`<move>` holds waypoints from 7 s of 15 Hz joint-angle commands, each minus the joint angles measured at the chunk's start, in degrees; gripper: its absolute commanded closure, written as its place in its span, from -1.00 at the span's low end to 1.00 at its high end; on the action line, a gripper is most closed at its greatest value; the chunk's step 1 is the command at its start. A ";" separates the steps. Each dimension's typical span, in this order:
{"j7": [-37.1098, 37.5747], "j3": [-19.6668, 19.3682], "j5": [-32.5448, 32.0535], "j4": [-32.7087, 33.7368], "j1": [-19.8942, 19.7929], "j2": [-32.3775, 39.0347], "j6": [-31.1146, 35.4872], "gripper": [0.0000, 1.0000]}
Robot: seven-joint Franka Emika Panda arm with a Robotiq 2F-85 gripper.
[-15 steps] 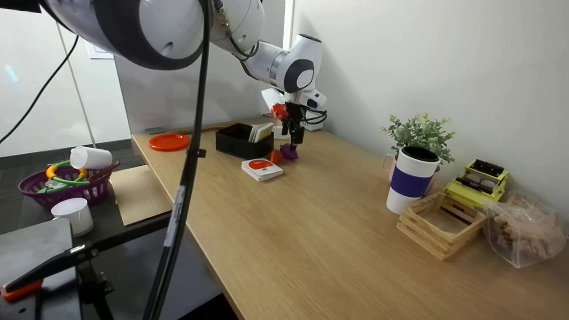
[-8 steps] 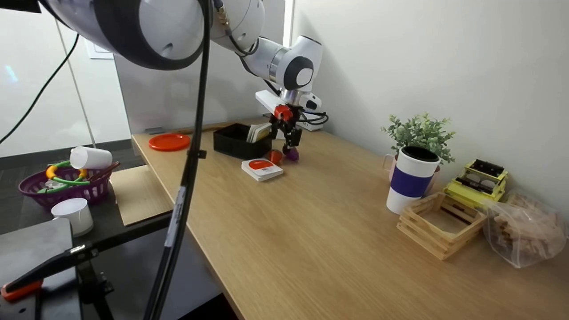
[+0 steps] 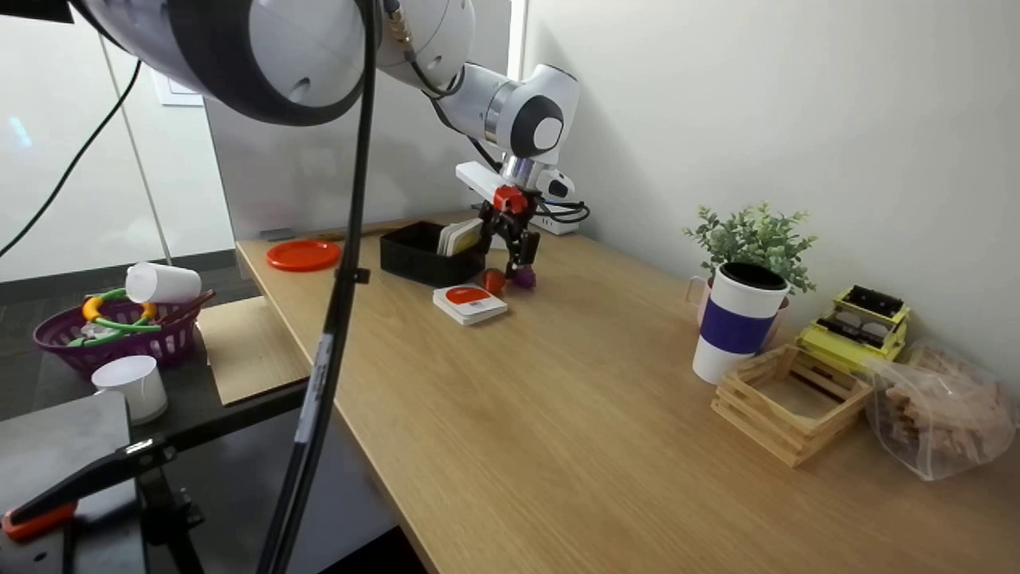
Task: Put the yellow-white book and the red fruit plush toy in the black box
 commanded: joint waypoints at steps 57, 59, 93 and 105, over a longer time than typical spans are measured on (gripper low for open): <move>-10.96 -0.59 -7.11 3.20 0.50 2.02 -0.46 0.53; -10.26 -1.03 -7.73 2.84 0.96 1.13 0.43 0.53; -7.41 -0.53 -14.60 2.40 7.30 -4.06 10.90 0.53; -2.49 4.66 -9.93 0.41 8.72 -5.95 -2.10 0.53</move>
